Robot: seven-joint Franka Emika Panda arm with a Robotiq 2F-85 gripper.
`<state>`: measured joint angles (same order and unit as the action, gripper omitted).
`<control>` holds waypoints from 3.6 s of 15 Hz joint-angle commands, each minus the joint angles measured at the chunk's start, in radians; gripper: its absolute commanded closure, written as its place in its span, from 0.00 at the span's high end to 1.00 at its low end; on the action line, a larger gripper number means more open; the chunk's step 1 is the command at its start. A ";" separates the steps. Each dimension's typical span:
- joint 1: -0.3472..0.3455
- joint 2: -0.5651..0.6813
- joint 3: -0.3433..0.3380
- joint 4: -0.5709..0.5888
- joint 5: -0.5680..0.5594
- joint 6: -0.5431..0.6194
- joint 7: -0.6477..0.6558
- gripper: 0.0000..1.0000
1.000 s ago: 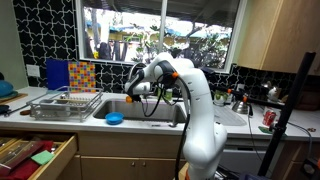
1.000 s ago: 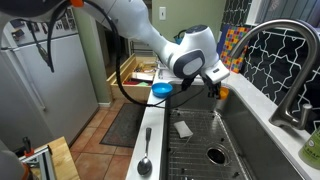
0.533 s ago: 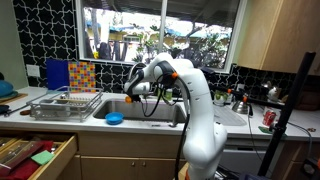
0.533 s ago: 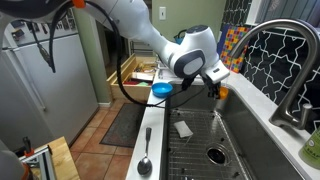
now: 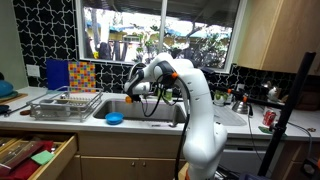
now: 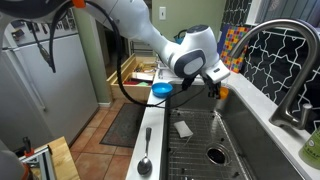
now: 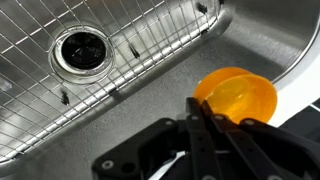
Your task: Pour water into the blue and orange bowls
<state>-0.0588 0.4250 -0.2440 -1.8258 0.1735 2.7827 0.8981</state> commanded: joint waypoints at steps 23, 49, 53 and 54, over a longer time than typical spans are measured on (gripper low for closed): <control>-0.105 -0.399 0.072 -0.305 0.014 -0.593 -0.994 0.01; -0.051 -0.533 0.110 -0.542 0.083 -0.510 -1.484 0.01; -0.048 -0.527 0.108 -0.559 0.096 -0.449 -1.511 0.01; -0.048 -0.525 0.108 -0.563 0.094 -0.436 -1.512 0.01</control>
<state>-0.1168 -0.0846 -0.1247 -2.3519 0.2517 2.2957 -0.5810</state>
